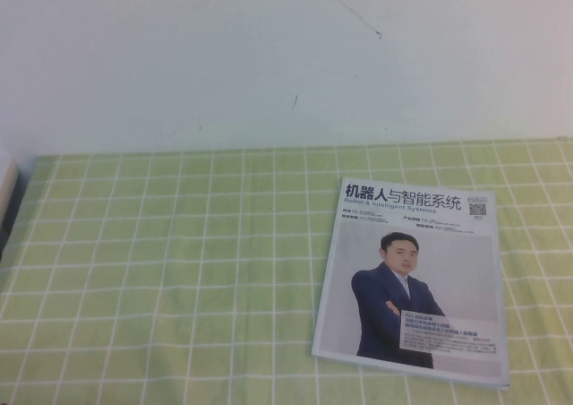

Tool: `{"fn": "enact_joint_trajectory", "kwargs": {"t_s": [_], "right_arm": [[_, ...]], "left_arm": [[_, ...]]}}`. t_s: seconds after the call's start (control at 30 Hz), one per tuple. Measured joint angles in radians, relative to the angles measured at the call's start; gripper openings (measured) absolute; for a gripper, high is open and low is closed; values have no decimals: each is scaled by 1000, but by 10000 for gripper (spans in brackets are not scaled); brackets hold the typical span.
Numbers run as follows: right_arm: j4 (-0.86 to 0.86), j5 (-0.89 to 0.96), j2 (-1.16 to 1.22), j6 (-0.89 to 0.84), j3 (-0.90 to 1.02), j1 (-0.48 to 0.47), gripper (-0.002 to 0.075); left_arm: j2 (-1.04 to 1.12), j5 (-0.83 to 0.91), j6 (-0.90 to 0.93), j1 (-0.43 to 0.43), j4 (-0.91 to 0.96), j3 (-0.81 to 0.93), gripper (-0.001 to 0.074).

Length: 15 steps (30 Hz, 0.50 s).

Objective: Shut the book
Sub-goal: 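Close the open booklet and leave it lying on the table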

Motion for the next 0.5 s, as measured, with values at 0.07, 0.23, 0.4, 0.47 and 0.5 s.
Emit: {"fn": "enact_joint_trajectory", "kwargs": {"t_s": [0.07, 0.23, 0.4, 0.47, 0.5], "right_arm": [[0, -18, -1, -2, 19, 0, -4], [-22, -90, -4, 27, 80, 0, -4], [-152, -167, -69, 196, 136, 0, -4], [-238, -170, -112, 333, 143, -1, -4], [-282, -174, -139, 392, 146, -2, -4]], "left_arm": [[0, 2, 0, 0, 0, 0, -4], [0, 2, 0, 0, 0, 0, -4], [0, 2, 0, 0, 0, 0, -4], [0, 2, 0, 0, 0, 0, -4], [0, 2, 0, 0, 0, 0, -4]]}}
